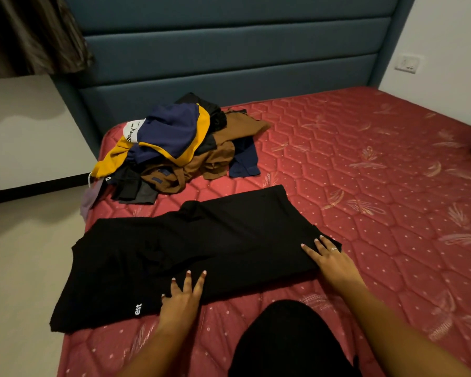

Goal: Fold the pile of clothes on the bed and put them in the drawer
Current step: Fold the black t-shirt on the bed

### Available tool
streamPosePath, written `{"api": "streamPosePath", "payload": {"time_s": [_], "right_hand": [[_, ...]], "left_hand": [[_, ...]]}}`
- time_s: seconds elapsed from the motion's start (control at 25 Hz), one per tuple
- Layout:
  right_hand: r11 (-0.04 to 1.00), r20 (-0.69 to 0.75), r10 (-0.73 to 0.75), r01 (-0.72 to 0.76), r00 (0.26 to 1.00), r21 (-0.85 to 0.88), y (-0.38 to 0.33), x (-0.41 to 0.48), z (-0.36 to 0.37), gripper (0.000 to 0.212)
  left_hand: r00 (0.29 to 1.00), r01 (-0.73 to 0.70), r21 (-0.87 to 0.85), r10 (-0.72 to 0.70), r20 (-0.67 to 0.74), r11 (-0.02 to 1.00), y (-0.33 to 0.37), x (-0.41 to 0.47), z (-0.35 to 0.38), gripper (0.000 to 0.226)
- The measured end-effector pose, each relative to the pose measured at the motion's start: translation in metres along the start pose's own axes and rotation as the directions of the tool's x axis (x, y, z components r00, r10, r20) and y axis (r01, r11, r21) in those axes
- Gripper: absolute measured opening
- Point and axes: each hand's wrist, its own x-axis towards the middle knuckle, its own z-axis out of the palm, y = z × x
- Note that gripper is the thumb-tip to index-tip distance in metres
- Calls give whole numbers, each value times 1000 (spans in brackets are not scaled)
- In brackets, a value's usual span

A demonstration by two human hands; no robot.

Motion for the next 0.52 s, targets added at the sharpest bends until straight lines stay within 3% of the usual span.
{"api": "streamPosePath", "payload": {"time_s": [0.2,0.32,0.36,0.52], "right_hand": [[995,158,95,-95,983,-6,36,-38,21,71],[984,222,166,-146,961,-102,33,-36,7,63],[983,213,167,-145,963,-114,23,-28,-7,55],[999,38,-46,46,998,24,-62,10,-63,42]], "left_hand": [[993,-88,2,88,-85,996,58,-40,-8,79],[983,-130,-55,122,-137,990,46,-53,-4,93],[992,-119,-79,116,-39,990,37,-59,0,96],[991,106,-279,-126,-53,954,-10,-70,-7,70]]}}
